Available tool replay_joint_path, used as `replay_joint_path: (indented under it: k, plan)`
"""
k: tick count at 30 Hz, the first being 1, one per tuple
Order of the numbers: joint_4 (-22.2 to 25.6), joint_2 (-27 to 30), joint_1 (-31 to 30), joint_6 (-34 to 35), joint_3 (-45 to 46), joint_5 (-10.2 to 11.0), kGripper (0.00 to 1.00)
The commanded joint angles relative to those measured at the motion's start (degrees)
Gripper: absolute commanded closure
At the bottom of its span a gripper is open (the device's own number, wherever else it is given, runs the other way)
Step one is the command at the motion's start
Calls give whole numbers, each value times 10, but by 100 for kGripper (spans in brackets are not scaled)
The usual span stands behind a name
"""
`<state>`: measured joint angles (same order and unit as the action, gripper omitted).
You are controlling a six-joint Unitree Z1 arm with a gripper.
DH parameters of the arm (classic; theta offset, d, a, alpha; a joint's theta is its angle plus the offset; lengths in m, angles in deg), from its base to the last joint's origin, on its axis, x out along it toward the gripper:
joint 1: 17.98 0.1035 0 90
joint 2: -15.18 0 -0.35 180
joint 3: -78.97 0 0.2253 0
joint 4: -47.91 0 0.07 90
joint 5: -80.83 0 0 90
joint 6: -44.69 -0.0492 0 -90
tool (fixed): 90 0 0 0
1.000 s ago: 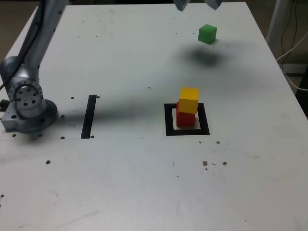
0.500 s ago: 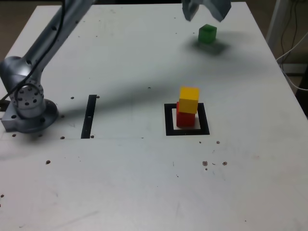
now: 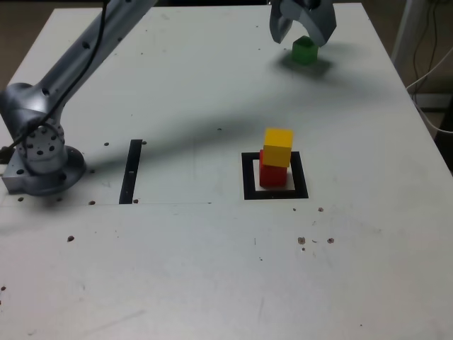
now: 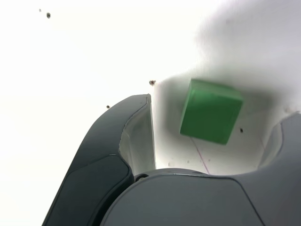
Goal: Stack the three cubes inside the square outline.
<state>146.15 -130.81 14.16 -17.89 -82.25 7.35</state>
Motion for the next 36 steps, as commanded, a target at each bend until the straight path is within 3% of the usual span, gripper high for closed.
replay_joint_path:
  k: [1,4,10,14,21,36]
  plan:
    - [1,-14,4,0,-8,0,18]
    - [2,-24,7,2,-13,-2,24]
    - [-1,-29,9,8,-17,-5,46]
    - [0,-34,9,9,-16,-10,49]
    - [1,-37,9,11,-19,-26,71]
    - [46,-24,5,25,-49,-32,80]
